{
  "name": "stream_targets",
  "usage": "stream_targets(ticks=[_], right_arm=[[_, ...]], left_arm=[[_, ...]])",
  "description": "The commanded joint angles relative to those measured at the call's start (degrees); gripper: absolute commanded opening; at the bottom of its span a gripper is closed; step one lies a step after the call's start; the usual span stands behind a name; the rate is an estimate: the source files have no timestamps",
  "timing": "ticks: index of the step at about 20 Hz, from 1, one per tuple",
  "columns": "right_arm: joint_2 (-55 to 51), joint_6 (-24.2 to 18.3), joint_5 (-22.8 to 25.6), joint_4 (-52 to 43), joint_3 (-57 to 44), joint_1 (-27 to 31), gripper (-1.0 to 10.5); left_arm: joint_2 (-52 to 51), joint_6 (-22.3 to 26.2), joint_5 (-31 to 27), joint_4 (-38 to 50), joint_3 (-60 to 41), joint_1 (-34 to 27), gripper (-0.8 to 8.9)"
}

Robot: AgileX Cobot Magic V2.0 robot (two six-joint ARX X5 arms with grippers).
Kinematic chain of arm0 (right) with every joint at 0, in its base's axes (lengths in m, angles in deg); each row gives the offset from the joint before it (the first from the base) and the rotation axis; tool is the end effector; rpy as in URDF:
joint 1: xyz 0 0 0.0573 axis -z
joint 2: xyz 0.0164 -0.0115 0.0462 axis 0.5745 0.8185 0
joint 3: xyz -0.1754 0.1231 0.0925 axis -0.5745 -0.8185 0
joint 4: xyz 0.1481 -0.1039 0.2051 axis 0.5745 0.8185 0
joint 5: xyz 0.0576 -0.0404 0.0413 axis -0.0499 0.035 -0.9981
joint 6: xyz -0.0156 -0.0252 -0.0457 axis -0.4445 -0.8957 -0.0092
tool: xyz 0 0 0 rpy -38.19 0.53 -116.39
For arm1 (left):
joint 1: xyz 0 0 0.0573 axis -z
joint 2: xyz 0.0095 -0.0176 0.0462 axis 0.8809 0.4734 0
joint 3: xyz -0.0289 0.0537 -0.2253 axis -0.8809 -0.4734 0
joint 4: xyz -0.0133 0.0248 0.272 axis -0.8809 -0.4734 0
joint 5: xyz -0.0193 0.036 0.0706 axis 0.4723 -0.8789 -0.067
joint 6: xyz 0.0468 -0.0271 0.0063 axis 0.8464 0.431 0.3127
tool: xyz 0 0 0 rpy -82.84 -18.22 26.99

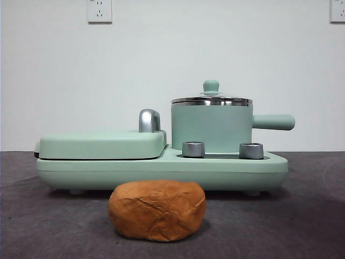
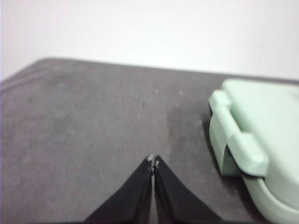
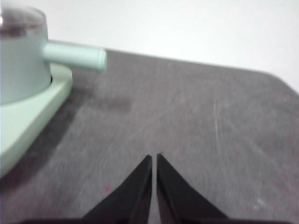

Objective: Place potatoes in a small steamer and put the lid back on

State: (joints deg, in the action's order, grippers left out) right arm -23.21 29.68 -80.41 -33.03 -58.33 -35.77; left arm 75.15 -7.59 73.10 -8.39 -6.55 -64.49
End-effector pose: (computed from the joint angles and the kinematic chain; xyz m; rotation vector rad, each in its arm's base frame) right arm 0.1498 0.0014 0.1582 -0.0895 0.0976 0.0009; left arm 0.1489 0.0065 0.1651 -0.0805 0.0675 0.0268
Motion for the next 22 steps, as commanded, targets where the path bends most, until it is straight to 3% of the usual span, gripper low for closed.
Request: stream_targets(ticks=[1, 5, 9, 14, 22], right_arm=[[0.07, 0.61, 0.02, -2.99, -0.22, -0.02, 0.1], [0.07, 1.31, 0.66, -7.02, -0.22, -0.02, 0.1], [0.07, 9.84, -1.81, -10.19, -0.13, -0.07, 0.1], [0.07, 12.50, -0.96, -15.45, -0.13, -0.07, 0.1], [0.07, 20.02, -2.12, -19.15, 0.31, -0.07, 0.1]], left_arm=[[-0.11, -2.16, -0.07, 1.44, -0.96, 0.02, 0.06], [-0.11, -7.80, -0.07, 1.64, -0.81, 0.02, 0.06], [-0.11, -13.94, -0.07, 1.75, -0.81, 0.02, 0.06], [-0.11, -23.93, -0.02, 5.03, -0.81, 0.02, 0.06], [-0.11, -25.18, 2.54, 13.07, -0.07, 0.02, 0.06]])
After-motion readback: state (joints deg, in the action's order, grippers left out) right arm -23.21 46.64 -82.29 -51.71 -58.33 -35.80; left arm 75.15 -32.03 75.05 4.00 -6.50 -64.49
